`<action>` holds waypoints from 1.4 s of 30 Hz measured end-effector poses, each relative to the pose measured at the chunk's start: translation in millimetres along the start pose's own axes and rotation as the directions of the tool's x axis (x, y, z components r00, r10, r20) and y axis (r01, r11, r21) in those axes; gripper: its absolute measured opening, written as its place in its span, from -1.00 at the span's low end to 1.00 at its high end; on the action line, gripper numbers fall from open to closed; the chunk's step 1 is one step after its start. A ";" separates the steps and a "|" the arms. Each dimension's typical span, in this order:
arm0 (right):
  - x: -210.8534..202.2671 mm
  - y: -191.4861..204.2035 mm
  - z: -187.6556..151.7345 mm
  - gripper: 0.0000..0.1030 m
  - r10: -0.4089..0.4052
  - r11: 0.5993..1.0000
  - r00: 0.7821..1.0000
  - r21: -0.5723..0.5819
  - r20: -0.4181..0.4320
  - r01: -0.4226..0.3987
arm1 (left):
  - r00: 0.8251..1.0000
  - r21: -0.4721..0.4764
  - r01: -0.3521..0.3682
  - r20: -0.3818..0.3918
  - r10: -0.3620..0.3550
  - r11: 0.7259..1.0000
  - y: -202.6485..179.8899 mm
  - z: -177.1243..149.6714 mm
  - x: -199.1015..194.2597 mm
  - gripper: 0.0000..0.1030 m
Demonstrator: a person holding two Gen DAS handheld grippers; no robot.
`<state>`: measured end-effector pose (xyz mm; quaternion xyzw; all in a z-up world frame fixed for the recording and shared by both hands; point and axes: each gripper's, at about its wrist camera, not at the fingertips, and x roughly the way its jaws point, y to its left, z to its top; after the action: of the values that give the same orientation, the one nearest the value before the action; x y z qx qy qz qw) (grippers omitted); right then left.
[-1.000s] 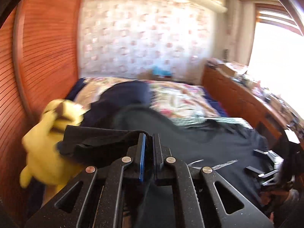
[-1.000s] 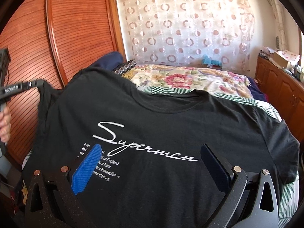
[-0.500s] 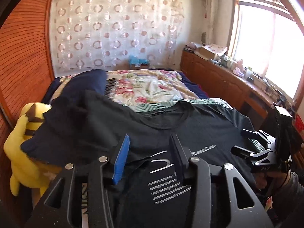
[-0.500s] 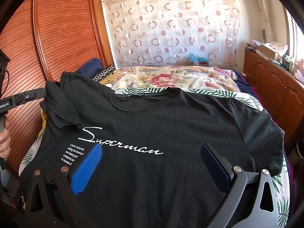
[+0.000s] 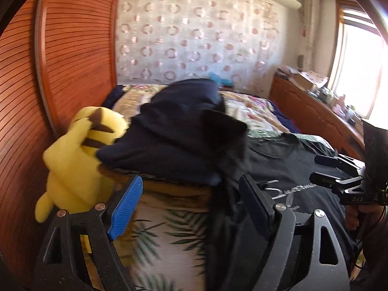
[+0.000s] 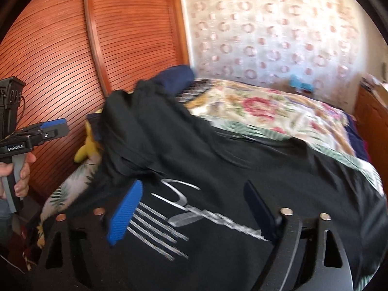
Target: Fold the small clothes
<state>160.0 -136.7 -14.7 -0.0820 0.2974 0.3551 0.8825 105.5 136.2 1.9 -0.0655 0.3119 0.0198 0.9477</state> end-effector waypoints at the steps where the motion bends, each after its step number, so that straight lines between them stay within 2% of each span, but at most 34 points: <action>1: 6.1 7.4 4.8 0.52 0.016 1.000 1.000 -0.012 -0.003 -0.016 | 1.000 -0.004 -0.006 0.002 0.006 1.000 4.6 0.4 -0.7 0.60; 7: 48.5 68.0 48.9 0.38 0.143 0.984 0.990 -0.103 -0.001 -0.143 | 1.000 -0.029 -0.018 0.009 0.018 0.999 24.2 -2.6 1.9 0.60; 11: 80.8 91.4 78.8 0.20 0.170 0.977 0.985 -0.130 0.004 -0.168 | 1.000 -0.027 -0.018 0.013 0.019 0.999 29.7 -4.5 3.2 0.60; 14: 104.1 83.2 89.2 -0.24 0.162 0.977 0.987 -0.136 -0.008 -0.161 | 1.000 -0.032 -0.012 0.007 0.012 0.999 31.3 -6.7 5.1 0.60; 15: 111.2 82.6 92.5 -0.60 0.161 0.977 0.987 -0.140 -0.016 -0.162 | 1.000 -0.034 -0.009 0.004 0.009 0.999 31.5 -7.5 6.7 0.60; 16: 115.9 82.0 95.4 -0.83 0.166 0.976 0.986 -0.141 -0.020 -0.168 | 1.000 -0.034 -0.006 0.002 0.006 0.999 31.4 -6.9 7.6 0.60; 19: 100.8 33.8 107.3 -0.91 0.144 0.985 0.989 -0.097 0.012 -0.143 | 1.000 -0.036 0.004 -0.006 -0.004 0.999 30.1 -6.5 13.8 0.60; 21: 98.6 15.1 114.4 -0.91 0.114 0.993 0.993 -0.048 0.032 -0.112 | 1.000 -0.036 0.015 -0.010 -0.015 0.999 29.2 -4.2 19.3 0.60; 24: 109.9 -11.7 124.0 -0.91 -0.040 0.999 0.999 0.011 0.034 0.039 | 0.999 -0.032 0.029 -0.020 -0.029 0.999 24.2 -1.3 26.7 0.60; 26: 116.9 -21.0 125.0 -0.66 -0.124 0.992 0.992 0.010 0.020 0.124 | 0.999 -0.021 0.036 -0.024 -0.036 0.999 18.9 0.5 30.6 0.60; 27: 121.2 -27.9 125.0 -0.37 -0.156 0.988 0.988 0.019 0.002 0.156 | 0.999 -0.012 0.039 -0.025 -0.039 0.999 15.5 1.3 32.5 0.60; 28: 122.7 -29.2 125.3 -0.20 -0.154 0.987 0.988 0.033 -0.003 0.154 | 0.999 -0.007 0.039 -0.025 -0.039 0.999 13.9 2.2 33.1 0.60; 30: 122.0 -32.2 121.5 -0.13 -0.106 0.993 0.994 0.056 0.003 0.105 | 0.999 0.006 0.038 -0.026 -0.038 0.999 8.2 3.7 36.2 0.60; 35: 118.9 -23.6 92.9 -0.12 -0.011 0.999 0.998 0.030 -0.065 0.013 | 0.998 0.016 0.052 -0.033 -0.051 0.999 -0.3 3.3 41.2 0.60; 40: 129.7 -21.2 53.0 -0.12 0.073 0.997 0.981 0.013 -0.179 -0.072 | 0.997 0.014 0.061 -0.054 -0.061 0.998 -6.4 -3.6 46.5 0.60; 42: 144.3 -23.8 47.7 -0.12 0.094 0.995 0.970 0.009 -0.224 -0.095 | 0.996 0.010 0.060 -0.062 -0.059 0.998 -7.9 -6.9 47.0 0.60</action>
<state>280.7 -53.8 -61.8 -0.1082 0.3984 0.3855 0.8252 139.9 127.3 -30.6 -0.0698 0.3388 -0.0125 0.9382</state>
